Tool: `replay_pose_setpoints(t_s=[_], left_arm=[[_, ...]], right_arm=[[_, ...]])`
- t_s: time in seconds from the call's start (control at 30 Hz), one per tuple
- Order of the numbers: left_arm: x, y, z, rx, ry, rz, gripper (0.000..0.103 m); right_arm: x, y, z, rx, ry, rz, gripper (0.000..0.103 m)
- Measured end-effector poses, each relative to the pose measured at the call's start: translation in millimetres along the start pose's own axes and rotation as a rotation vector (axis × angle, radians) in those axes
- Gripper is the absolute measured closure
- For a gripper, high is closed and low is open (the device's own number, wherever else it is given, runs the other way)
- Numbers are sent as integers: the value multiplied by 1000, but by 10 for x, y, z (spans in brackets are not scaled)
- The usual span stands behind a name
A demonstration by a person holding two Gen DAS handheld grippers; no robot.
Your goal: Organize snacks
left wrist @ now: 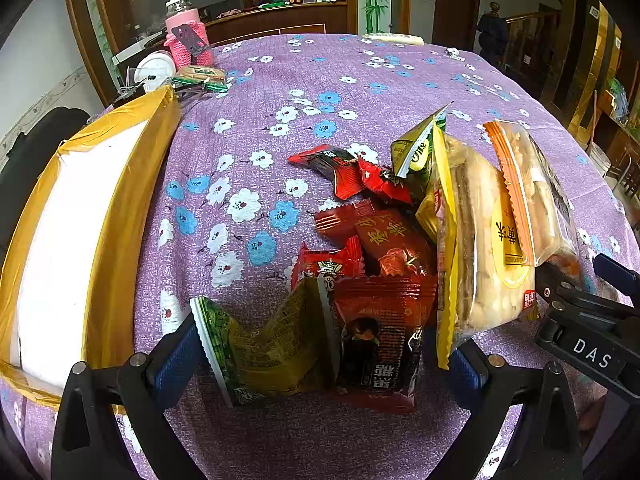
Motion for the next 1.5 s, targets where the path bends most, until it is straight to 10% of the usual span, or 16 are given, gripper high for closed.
replay_pose_setpoints(t_s=[0.63,1.07,1.5], left_arm=[[-26,-21,-51,-3,1,0,0],[-121,408,-248,-116,-177,63,1],[-203,617,-354,-251,-209,68,4]], right_arm=[[-25,189,27,184,15,91,0],[-5,778,-38,394,460,216,0],[437,289,-499,424,814,113,1]])
Point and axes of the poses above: each gripper's, at about its wrist camera, not at the fingertips, and y roughly against the way its jaws point, z to its right, x to its top, the point moved 4 cm from there along -y, roughly the way its jaws point, and after that the axes turned 9 degrees about y, right-handed, at the moved point
